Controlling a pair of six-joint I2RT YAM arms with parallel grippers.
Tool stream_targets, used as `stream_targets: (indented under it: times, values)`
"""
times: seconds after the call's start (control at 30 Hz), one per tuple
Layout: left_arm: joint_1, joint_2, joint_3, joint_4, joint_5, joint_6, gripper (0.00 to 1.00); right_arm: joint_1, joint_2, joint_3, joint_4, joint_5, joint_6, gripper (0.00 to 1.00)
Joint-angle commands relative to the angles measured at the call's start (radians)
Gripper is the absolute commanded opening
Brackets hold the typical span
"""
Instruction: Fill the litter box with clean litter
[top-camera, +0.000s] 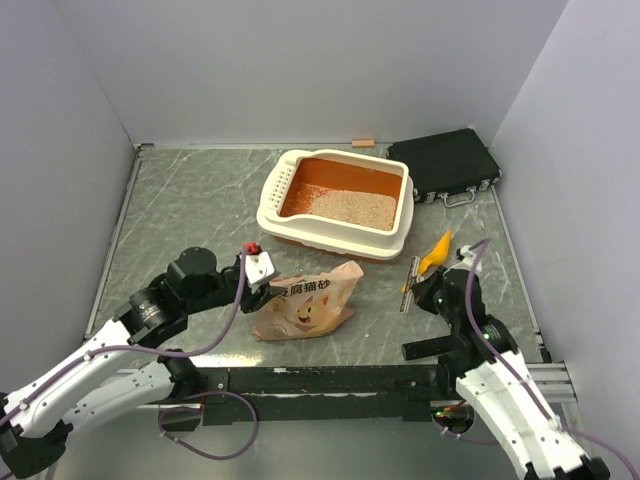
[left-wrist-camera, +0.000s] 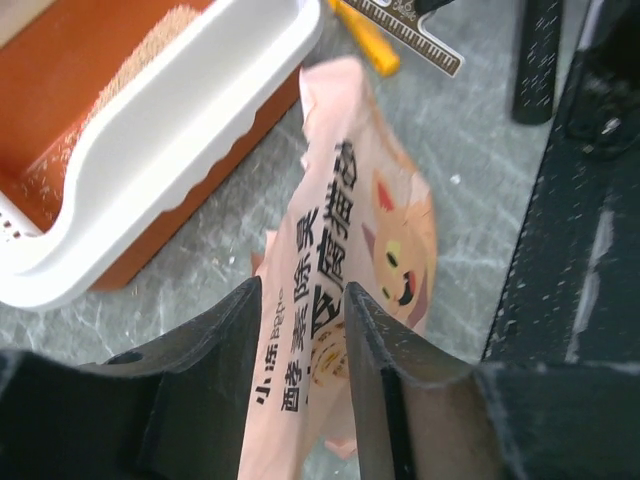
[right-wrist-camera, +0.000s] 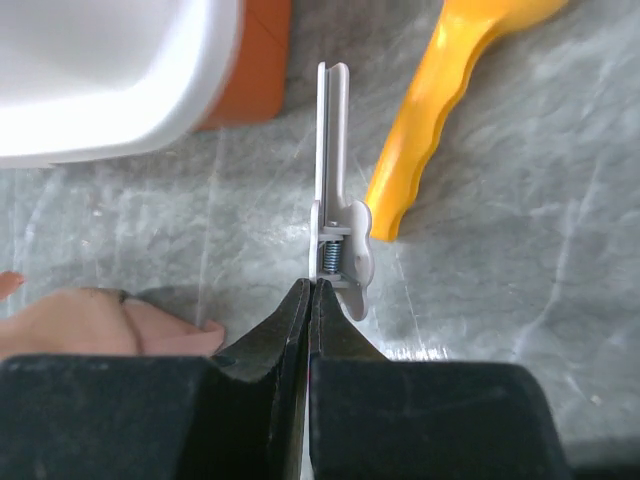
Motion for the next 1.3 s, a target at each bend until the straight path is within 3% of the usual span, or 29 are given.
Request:
stream_targets:
  times: [0.0, 0.13, 0.27, 0.4, 0.5, 0.67, 0.93, 1.1, 1.27]
  values:
    - [-0.002, 0.019, 0.111, -0.028, 0.063, -0.083, 0.45, 0.014, -0.093, 0.141, -0.134, 0.064, -0.067, 0.0]
    - [0.0, 0.082, 0.253, -0.057, 0.141, -0.203, 0.49, 0.016, -0.124, 0.246, -0.07, -0.109, -0.205, 0.0]
    - [0.0, 0.14, 0.318, -0.006, 0.229, -0.357, 0.48, 0.016, -0.067, 0.339, 0.001, -0.479, -0.306, 0.0]
    - [0.0, 0.107, 0.261, 0.166, 0.227, -0.547, 0.5, 0.017, -0.042, 0.394, 0.094, -0.702, -0.357, 0.0]
    - [0.0, 0.091, 0.218, 0.292, 0.23, -0.653, 0.52, 0.02, -0.045, 0.422, 0.131, -0.782, -0.377, 0.0]
    - [0.0, 0.076, 0.148, 0.476, 0.215, -0.811, 0.53, 0.031, -0.01, 0.448, 0.274, -1.033, -0.299, 0.0]
    - [0.0, 0.068, 0.095, 0.594, 0.155, -0.918, 0.52, 0.163, 0.065, 0.469, 0.407, -1.001, -0.234, 0.0]
    - [-0.002, 0.076, 0.088, 0.613, 0.151, -0.905, 0.5, 0.341, 0.139, 0.517, 0.383, -0.84, -0.289, 0.0]
    - [-0.002, 0.071, 0.089, 0.579, 0.132, -0.882, 0.47, 0.413, 0.202, 0.537, 0.409, -0.755, -0.294, 0.0]
